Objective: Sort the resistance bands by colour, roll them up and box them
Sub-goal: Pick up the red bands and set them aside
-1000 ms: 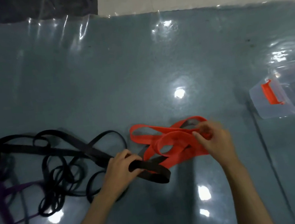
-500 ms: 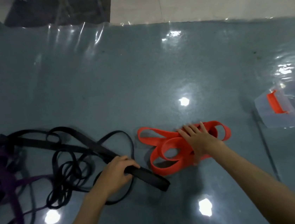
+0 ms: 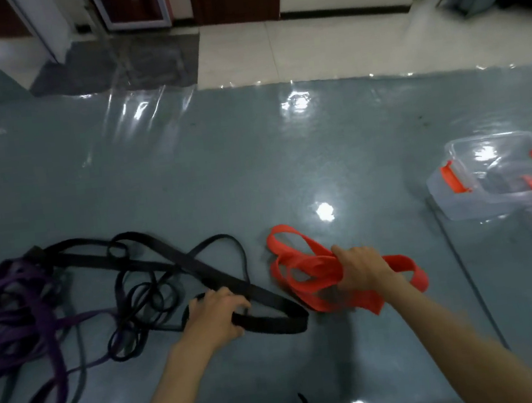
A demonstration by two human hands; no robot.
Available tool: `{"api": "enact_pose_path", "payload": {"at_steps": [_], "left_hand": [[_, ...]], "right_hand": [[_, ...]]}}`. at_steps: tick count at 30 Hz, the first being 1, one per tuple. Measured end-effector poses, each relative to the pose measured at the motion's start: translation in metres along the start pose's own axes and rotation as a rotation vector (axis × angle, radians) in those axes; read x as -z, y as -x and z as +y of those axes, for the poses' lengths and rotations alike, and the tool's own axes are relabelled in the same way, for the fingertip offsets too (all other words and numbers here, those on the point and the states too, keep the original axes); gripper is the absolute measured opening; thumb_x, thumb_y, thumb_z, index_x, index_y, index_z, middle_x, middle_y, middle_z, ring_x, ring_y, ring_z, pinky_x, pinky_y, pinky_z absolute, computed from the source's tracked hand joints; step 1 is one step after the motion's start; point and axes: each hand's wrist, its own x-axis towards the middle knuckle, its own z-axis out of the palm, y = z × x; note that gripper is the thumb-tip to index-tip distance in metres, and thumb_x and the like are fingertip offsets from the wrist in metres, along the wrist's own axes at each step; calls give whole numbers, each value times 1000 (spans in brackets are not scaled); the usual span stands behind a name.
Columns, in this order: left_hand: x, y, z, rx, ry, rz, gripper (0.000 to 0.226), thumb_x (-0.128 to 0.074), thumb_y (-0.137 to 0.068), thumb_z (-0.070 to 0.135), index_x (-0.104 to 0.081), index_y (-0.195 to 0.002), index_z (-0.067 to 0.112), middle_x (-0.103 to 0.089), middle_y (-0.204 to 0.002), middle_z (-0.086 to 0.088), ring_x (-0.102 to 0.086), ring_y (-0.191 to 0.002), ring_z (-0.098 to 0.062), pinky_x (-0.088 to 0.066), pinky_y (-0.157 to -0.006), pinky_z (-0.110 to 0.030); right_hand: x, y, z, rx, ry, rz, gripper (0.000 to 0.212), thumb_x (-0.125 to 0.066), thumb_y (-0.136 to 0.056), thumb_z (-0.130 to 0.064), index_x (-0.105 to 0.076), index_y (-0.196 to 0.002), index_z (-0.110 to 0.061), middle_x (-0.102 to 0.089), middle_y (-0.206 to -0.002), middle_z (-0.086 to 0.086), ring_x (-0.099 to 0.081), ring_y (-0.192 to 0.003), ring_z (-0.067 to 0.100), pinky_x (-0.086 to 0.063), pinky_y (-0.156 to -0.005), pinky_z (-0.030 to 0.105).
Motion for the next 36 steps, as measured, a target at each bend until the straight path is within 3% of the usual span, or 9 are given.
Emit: {"api": "enact_pose_path", "payload": {"at_steps": [4,9,14,16,19,22,26,29,36], "left_hand": [[-8,21,10,-75,68,33,54,-73,-91,41,-55,-142,40,-49,-140,10,-43,-134,-18,-34,-112,-37],[-31,44,34,-236,385,131,28,-71,-95,29,-68,-123,27,-60,-122,11,-55,-117,-9,-42,-101,-23],[-59,67,73,-217,779,-102,20,-70,-98,25,-68,-118,23,-72,-106,5,-68,-105,-15,-49,-92,-22],[-67,75,94,-150,983,-165,28,-68,-100,30,-62,-127,24,-72,-112,-3,-69,-107,-19,-54,-90,-23],[-75,88,125,-19,1267,-278,45,-70,-96,46,-52,-135,33,-67,-128,3,-67,-113,-9,-57,-88,-20],[-89,94,151,42,1440,-261,104,-86,-58,75,-46,-146,37,-63,-143,6,-64,-127,-15,-52,-110,-45],[-99,102,198,43,1603,-267,71,-86,-67,46,-53,-131,40,-70,-130,11,-71,-115,-10,-58,-98,-38],[-110,100,236,38,1601,-183,61,-83,-74,37,-59,-130,33,-74,-124,12,-72,-113,-7,-57,-94,-31],[-125,74,373,-85,1612,-67,46,-71,-91,7,-61,-134,21,-76,-125,1,-72,-116,-17,-59,-91,-30]], "right_hand": [[-9,44,-25,-185,-364,-15,74,-79,-70,-52,-53,-132,-23,-72,-118,11,-68,-109,38,-52,-87,41],[-16,103,-58,-363,-862,129,56,-80,-59,-40,-66,-112,-31,-74,-97,-12,-72,-89,14,-54,-76,33],[-16,166,-81,-554,-1341,369,30,-85,-60,-33,-75,-88,-32,-79,-80,-13,-75,-77,8,-61,-75,35],[-15,188,-89,-592,-1403,420,24,-88,-67,-31,-77,-88,-30,-79,-80,-12,-76,-79,10,-61,-76,36],[-20,219,-95,-588,-1441,416,41,-81,-58,-50,-79,-97,-36,-81,-87,-4,-78,-85,16,-62,-82,43],[-29,244,-94,-590,-1425,417,39,-81,-66,-40,-77,-103,-30,-80,-91,-3,-77,-87,17,-62,-84,50],[-35,264,-80,-564,-1448,451,43,-85,-73,-42,-73,-113,-28,-80,-99,-4,-77,-92,13,-61,-86,48],[-29,280,-56,-508,-1440,478,39,-85,-79,-52,-71,-112,-38,-77,-99,-14,-74,-92,1,-60,-84,31],[-34,329,72,-410,-1601,544,35,-85,-84,-23,-66,-110,-34,-74,-103,-31,-70,-98,-10,-50,-82,10]]}}
